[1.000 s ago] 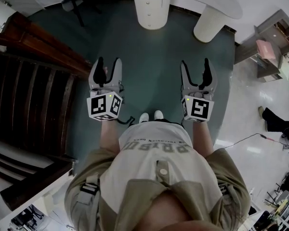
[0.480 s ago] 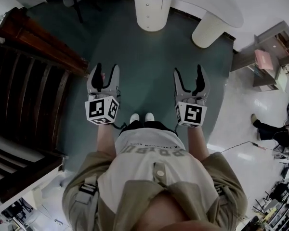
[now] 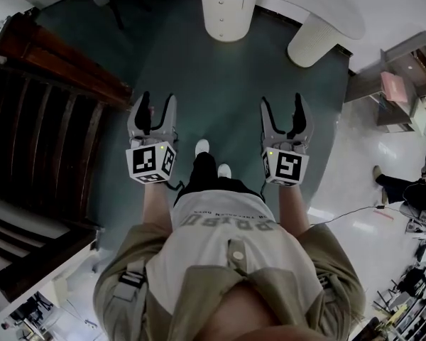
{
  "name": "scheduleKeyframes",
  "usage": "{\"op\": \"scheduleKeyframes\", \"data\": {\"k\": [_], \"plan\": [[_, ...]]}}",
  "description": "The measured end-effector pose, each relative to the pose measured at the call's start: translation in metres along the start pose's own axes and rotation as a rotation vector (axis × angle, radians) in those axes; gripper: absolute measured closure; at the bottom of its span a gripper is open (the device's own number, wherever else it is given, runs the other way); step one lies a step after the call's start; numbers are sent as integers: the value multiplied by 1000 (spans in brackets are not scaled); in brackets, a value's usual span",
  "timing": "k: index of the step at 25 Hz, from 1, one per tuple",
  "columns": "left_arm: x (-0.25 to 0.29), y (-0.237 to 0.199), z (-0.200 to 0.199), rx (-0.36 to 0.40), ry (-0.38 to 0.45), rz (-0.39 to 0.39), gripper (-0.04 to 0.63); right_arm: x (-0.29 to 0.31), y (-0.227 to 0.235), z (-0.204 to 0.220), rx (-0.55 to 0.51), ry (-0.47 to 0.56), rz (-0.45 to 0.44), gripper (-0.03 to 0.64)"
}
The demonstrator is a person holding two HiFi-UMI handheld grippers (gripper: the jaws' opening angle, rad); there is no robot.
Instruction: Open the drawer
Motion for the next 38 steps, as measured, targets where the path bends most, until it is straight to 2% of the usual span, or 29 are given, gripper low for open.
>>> {"op": "scheduleKeyframes", "data": {"k": [6, 21, 25, 38], "plan": [[32, -30, -4, -21, 5, 34, 325, 32, -17, 3, 5, -11, 25, 291], [127, -110, -48, -26, 76, 154, 327, 133, -58, -20, -13, 41, 87, 292], [134, -128, -49, -39, 76, 152, 327, 146, -66, -18, -22, 20, 89, 292], [162, -148, -17, -79, 2, 114, 327, 189, -57, 8, -20, -38, 87, 293]]}}
Point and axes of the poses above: the fingertips, and each gripper's own axes: x forward along the fingers, y to its right, z out of its underside, the point moved 9 cm from there along -x, backward along the fingers, and after that the axes turned 1 degree about x, right-handed, at the moved point
